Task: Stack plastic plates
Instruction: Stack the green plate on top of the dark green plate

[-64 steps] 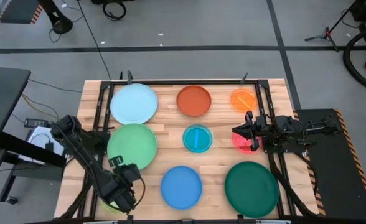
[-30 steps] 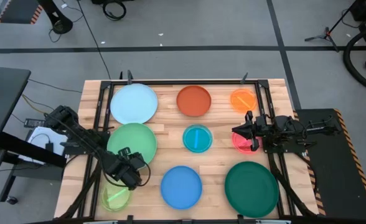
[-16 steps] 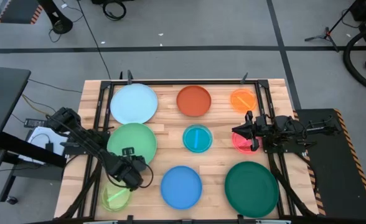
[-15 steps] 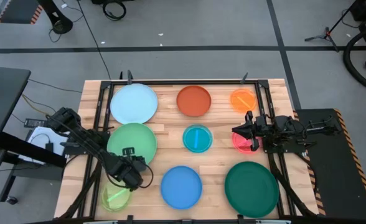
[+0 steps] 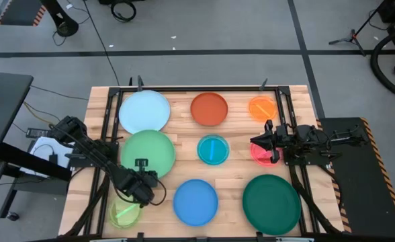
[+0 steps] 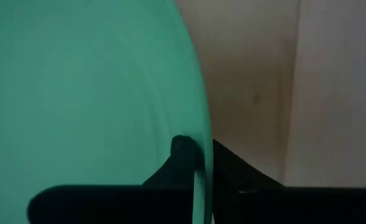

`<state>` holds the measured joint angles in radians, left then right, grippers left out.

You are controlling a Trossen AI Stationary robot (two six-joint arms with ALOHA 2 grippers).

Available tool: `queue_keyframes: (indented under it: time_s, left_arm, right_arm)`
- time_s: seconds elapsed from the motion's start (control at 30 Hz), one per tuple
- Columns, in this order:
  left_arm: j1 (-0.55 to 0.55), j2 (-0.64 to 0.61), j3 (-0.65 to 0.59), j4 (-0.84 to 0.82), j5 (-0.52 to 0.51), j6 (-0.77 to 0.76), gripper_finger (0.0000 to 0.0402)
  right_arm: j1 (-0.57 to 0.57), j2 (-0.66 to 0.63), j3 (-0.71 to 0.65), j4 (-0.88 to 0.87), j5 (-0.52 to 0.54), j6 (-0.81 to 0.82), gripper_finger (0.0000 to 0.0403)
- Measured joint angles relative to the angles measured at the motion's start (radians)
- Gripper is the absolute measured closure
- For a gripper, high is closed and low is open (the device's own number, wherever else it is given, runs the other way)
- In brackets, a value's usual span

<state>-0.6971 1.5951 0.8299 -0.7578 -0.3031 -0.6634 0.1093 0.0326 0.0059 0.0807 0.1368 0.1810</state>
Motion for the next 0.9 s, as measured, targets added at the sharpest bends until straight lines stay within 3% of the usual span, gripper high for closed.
queue_keyframes:
  time_s: [0.27, 0.37, 0.6, 0.77, 0.9]
  left_arm:
    - [0.009, 0.0, 0.221, -0.249, 0.003, 0.105, 0.0385]
    - [0.032, 0.0, 0.303, -0.284, -0.023, 0.14, 0.0385]
    - [0.14, 0.0, 0.375, -0.223, -0.141, 0.336, 0.0385]
    - [0.221, 0.0, 0.385, -0.089, -0.159, 0.553, 0.0385]
    - [0.258, 0.002, 0.42, -0.042, -0.129, 0.752, 0.0385]
  right_arm:
    - [0.0, 0.0, 0.0, 0.003, 0.0, 0.0, 0.0373]
    - [0.0, 0.0, 0.0, 0.099, 0.0, 0.0, 0.0373]
    - [0.0, 0.0, 0.0, 0.324, -0.014, 0.008, 0.0373]
    - [0.0, 0.02, 0.001, 0.328, -0.002, -0.059, 0.0373]
    - [0.006, 0.133, 0.076, 0.222, -0.005, -0.074, 0.0373]
